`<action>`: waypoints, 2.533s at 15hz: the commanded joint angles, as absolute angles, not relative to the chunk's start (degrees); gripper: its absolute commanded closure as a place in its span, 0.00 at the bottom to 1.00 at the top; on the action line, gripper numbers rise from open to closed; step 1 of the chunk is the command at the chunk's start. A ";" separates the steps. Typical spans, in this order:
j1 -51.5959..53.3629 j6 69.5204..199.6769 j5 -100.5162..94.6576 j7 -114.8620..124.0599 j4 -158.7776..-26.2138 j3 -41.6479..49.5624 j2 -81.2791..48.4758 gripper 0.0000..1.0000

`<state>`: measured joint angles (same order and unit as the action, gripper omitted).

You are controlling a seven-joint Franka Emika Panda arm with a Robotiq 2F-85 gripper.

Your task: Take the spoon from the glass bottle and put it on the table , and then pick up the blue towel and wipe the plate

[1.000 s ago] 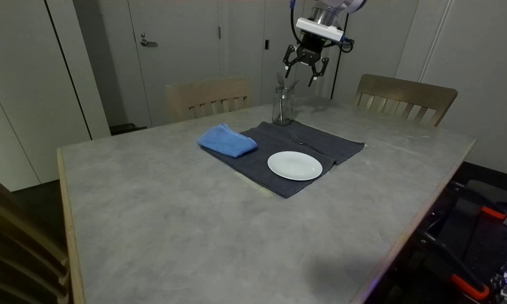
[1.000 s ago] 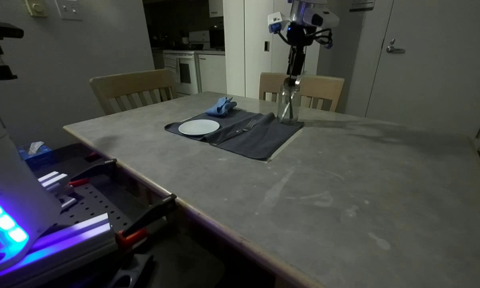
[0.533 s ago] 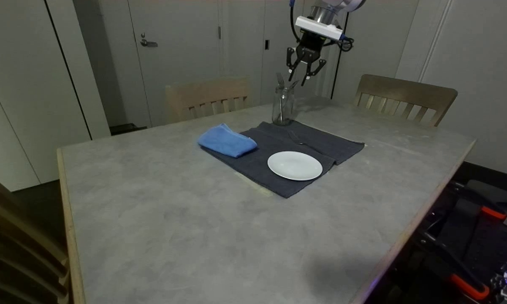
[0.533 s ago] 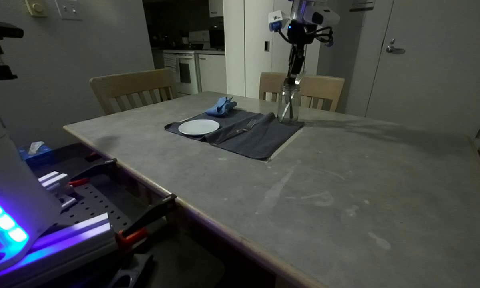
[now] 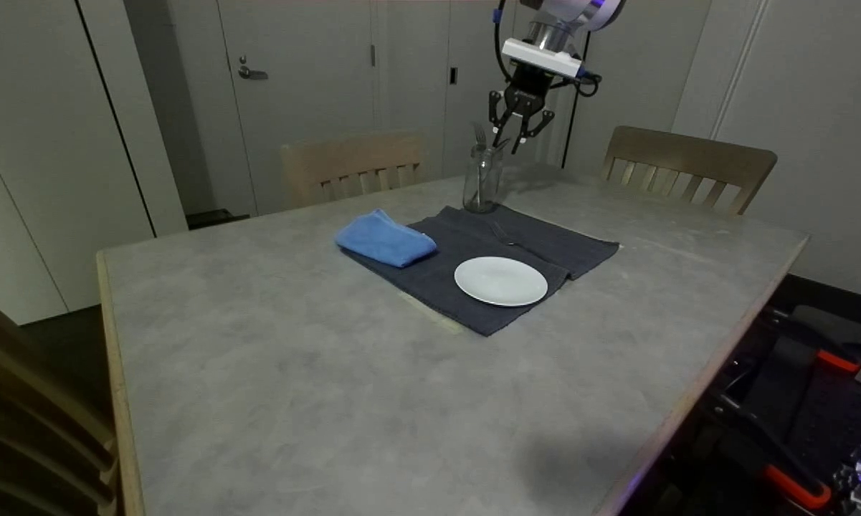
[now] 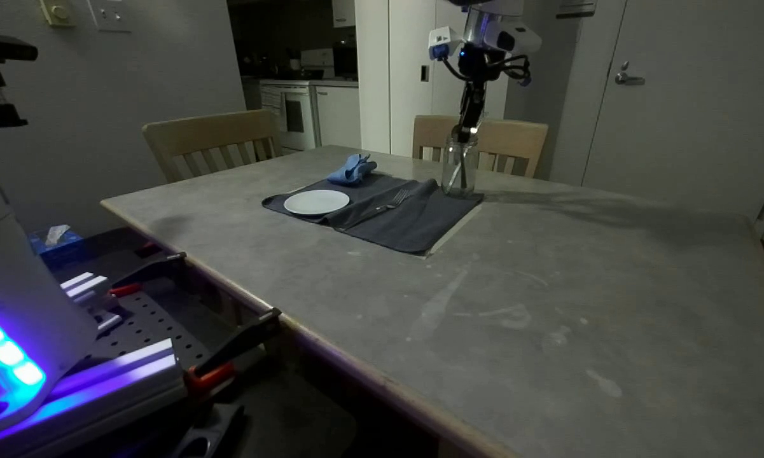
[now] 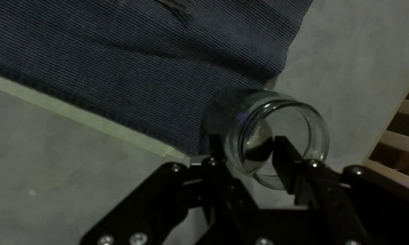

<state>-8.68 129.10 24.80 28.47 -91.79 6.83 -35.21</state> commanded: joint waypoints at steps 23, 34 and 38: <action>-8.80 127.75 24.19 28.49 -87.65 6.50 -32.34 0.98; -8.82 120.30 21.33 25.86 -88.53 6.44 -22.94 0.98; -8.90 113.86 21.11 26.69 -88.86 6.79 -20.78 0.98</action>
<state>-8.47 118.72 21.32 27.01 -87.45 6.80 -23.08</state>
